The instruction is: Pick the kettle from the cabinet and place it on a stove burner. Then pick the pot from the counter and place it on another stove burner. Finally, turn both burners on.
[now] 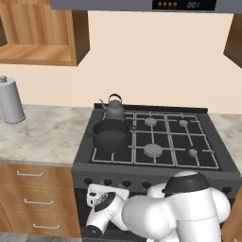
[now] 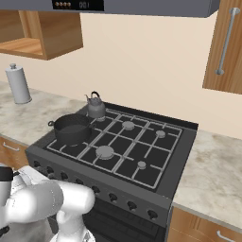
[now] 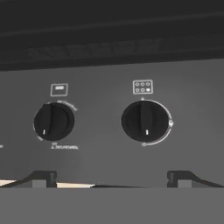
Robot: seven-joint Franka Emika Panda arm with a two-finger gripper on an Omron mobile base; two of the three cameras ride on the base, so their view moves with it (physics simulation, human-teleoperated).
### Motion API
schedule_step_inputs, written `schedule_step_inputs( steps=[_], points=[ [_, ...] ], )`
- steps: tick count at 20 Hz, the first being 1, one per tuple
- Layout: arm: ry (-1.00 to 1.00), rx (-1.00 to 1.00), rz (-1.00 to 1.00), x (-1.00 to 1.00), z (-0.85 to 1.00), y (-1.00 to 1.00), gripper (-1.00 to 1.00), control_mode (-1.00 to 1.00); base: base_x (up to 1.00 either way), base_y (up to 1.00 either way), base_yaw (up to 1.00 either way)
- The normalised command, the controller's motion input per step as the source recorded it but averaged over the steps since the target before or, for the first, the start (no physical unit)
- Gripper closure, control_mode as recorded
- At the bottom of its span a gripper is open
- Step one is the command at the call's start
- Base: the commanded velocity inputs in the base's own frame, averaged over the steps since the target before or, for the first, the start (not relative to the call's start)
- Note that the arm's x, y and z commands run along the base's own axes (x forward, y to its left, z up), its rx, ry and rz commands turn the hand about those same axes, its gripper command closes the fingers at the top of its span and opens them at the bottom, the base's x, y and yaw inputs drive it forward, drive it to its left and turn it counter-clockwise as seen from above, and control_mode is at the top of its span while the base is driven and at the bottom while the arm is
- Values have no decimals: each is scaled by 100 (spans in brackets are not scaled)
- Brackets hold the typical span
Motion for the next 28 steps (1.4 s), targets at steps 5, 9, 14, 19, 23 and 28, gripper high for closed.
schedule_step_inputs(
  steps=[5, 9, 14, 19, 23, 28],
  points=[
    [0, 0, 0, 17, -24, 10, -100, -100, 0, 0, 0],
    [0, 0, 0, 16, -28, 17, -100, -100, 0, 0, 0],
    [0, 0, 0, 16, -27, 19, -100, -100, 0, 0, 0],
    [0, 0, 0, 17, -16, 8, -100, -100, 0, 0, 0],
    [0, 0, -1, 8, -1, 0, -100, -100, 0, 0, 0],
    [0, 0, 0, 0, 8, 0, -100, -100, 0, 0, 0]
  ],
)
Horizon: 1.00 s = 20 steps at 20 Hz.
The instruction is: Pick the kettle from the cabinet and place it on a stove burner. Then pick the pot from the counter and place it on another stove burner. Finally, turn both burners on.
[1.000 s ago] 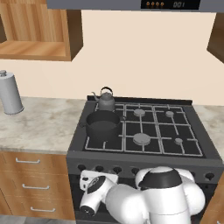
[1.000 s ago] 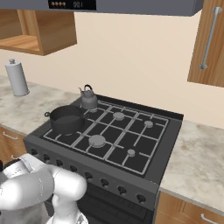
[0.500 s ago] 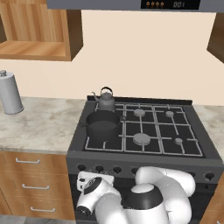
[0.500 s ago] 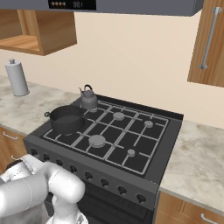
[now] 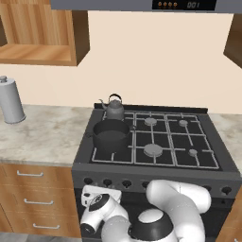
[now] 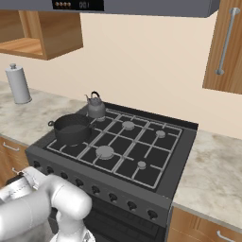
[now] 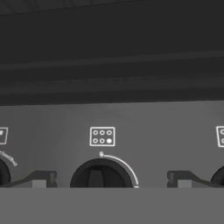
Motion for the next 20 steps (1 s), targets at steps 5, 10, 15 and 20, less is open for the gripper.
schedule_step_inputs(
  steps=[5, 10, 15, 20],
  points=[
    [-1, 0, 0, 0, 17, -6, -100, -100, 0, 0, 0],
    [0, 0, -3, -3, 2, -10, -100, -100, 0, 0, 0],
    [0, 0, -1, 5, 0, 0, -100, -100, 0, 0, 0],
    [0, 0, 0, 12, 0, 0, -100, -100, 0, 0, 0]
  ],
)
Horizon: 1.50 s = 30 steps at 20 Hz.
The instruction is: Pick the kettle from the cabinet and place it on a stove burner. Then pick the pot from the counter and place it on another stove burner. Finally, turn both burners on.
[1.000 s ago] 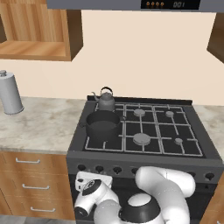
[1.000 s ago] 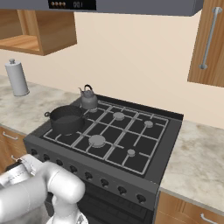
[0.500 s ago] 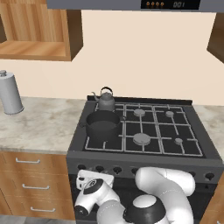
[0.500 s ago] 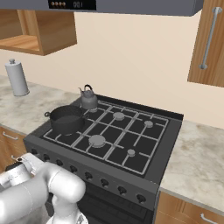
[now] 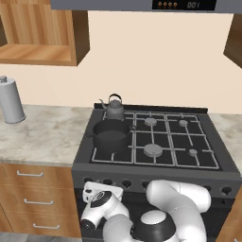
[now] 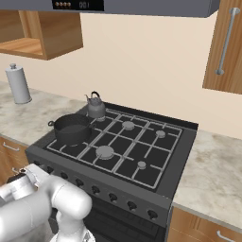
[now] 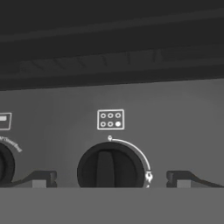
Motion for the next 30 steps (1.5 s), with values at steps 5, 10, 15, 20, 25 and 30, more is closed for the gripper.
schedule_step_inputs(
  steps=[5, 10, 15, 20, 25, 30],
  points=[
    [0, 0, 0, 21, 0, 0, 100, -100, 0, 0, 0],
    [0, 0, 0, 15, 0, 0, 100, -100, 0, 0, 0],
    [0, 0, 0, 0, 0, -34, 100, -100, 0, 0, 0],
    [0, 0, 0, 0, 0, -34, 100, -100, 0, 0, 0],
    [0, -5, 0, -1, 1, -5, 100, -100, 0, 0, 0],
    [10, -27, -2, -4, 14, 0, 100, -100, 0, 0, 0]
  ],
)
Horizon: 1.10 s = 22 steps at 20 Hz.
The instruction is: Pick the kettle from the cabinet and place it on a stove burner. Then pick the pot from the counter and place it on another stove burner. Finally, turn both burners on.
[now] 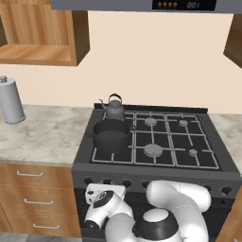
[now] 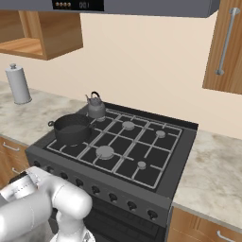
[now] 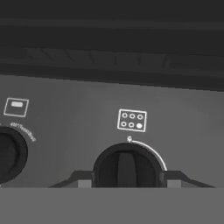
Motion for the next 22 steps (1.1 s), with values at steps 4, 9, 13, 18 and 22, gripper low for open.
schedule_step_inputs(
  steps=[4, 9, 13, 18, 22],
  points=[
    [17, -35, -4, 0, 19, 0, 100, -100, 0, 0, 0],
    [18, -36, -6, -2, 17, 0, 100, -100, 0, 0, 0],
    [18, -36, -6, -1, 9, 0, 100, -100, 0, 0, 0],
    [9, -9, -2, 0, -9, 2, -100, -100, 0, 0, 0],
    [0, 2, 0, -12, -1, 0, -100, -100, 0, 0, 0]
  ],
)
